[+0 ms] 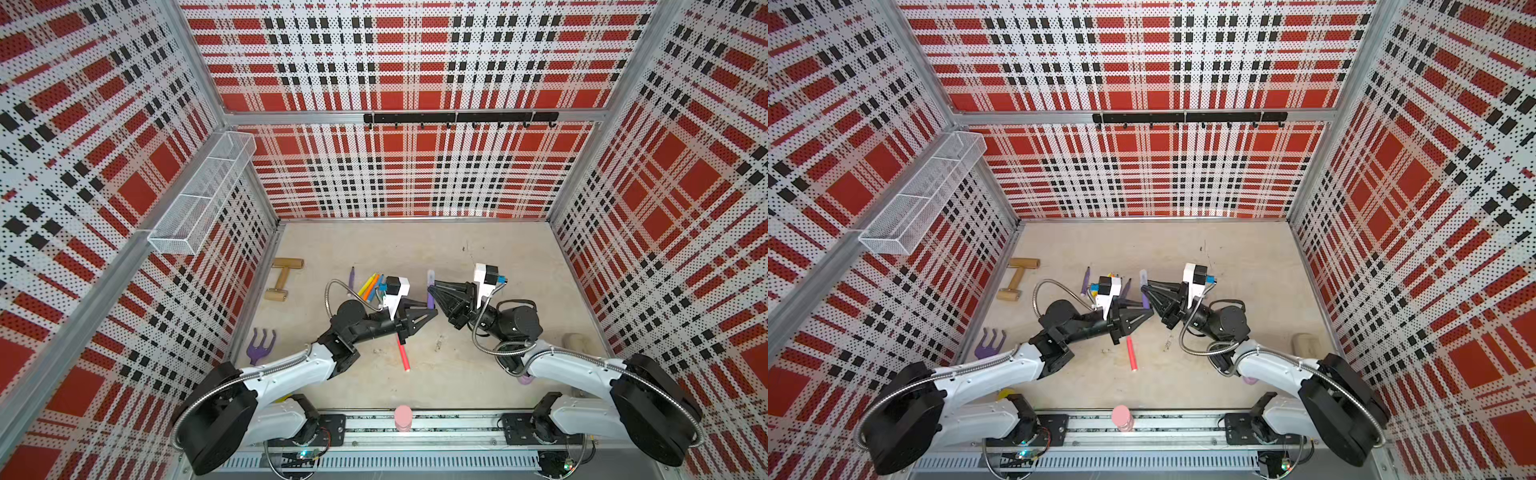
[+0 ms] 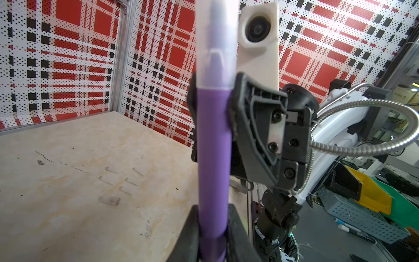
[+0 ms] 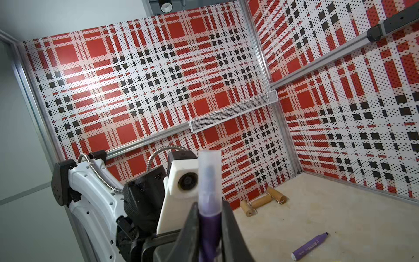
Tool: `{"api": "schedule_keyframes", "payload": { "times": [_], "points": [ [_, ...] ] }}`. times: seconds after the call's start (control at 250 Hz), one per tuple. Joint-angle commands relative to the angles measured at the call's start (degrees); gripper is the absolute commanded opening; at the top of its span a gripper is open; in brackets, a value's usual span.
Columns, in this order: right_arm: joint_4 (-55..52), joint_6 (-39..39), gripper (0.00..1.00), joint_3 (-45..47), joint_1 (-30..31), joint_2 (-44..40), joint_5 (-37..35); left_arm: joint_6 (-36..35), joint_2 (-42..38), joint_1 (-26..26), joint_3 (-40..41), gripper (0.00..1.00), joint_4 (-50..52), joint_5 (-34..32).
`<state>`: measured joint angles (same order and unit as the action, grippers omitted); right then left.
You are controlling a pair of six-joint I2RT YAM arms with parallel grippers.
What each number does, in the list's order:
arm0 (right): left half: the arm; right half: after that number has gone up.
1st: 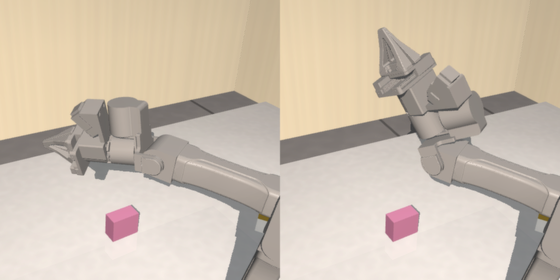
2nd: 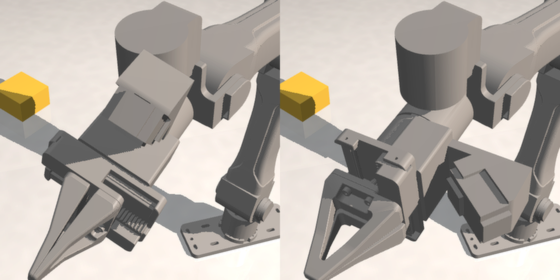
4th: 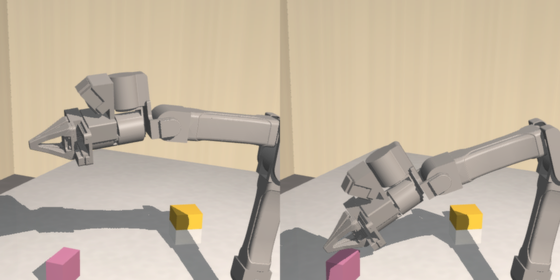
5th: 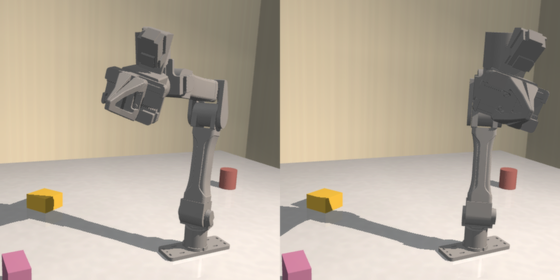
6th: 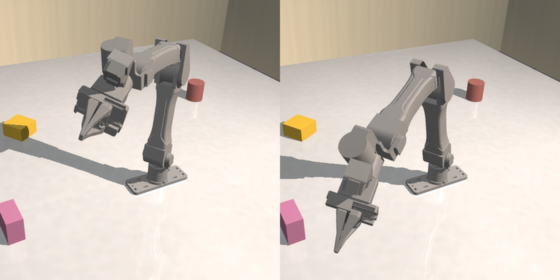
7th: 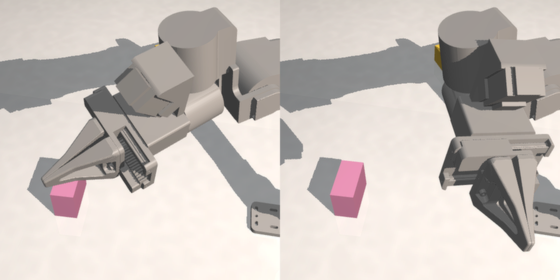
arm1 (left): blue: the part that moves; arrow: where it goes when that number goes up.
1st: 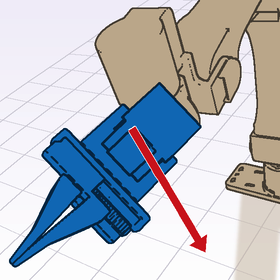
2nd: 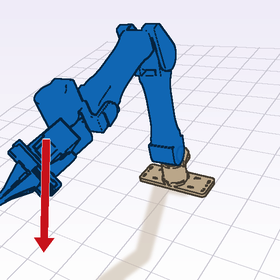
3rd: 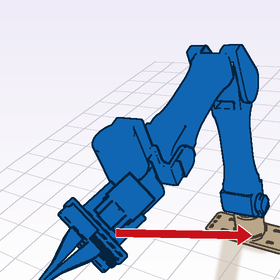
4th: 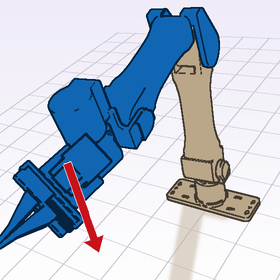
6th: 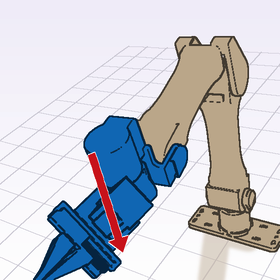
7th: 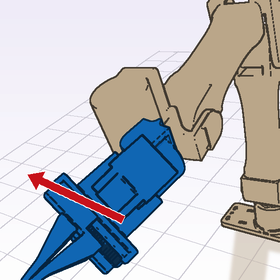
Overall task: Remove pen caps from pens
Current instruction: Open the pen cap on the pen.
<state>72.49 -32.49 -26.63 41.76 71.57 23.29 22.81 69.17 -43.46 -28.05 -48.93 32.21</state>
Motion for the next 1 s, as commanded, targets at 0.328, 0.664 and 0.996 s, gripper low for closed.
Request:
{"api": "schedule_keyframes", "payload": {
  "times": [0.328,0.664,0.996],
  "points": [
    [-23.83,8.98,0.59,-8.22,-0.01,-6.09,0.55,-2.82,-2.55,-0.31,0.14,0.00,4.27,-4.97],
    [-44.51,16.54,0.59,-15.36,-0.66,-10.20,-1.84,-12.47,-7.85,-3.26,-2.27,0.00,20.55,-13.62],
    [-50.57,17.93,0.38,-18.32,-0.65,-9.08,-3.27,-13.66,-7.82,-4.88,-2.99,0.00,22.12,-16.34]
  ]
}}
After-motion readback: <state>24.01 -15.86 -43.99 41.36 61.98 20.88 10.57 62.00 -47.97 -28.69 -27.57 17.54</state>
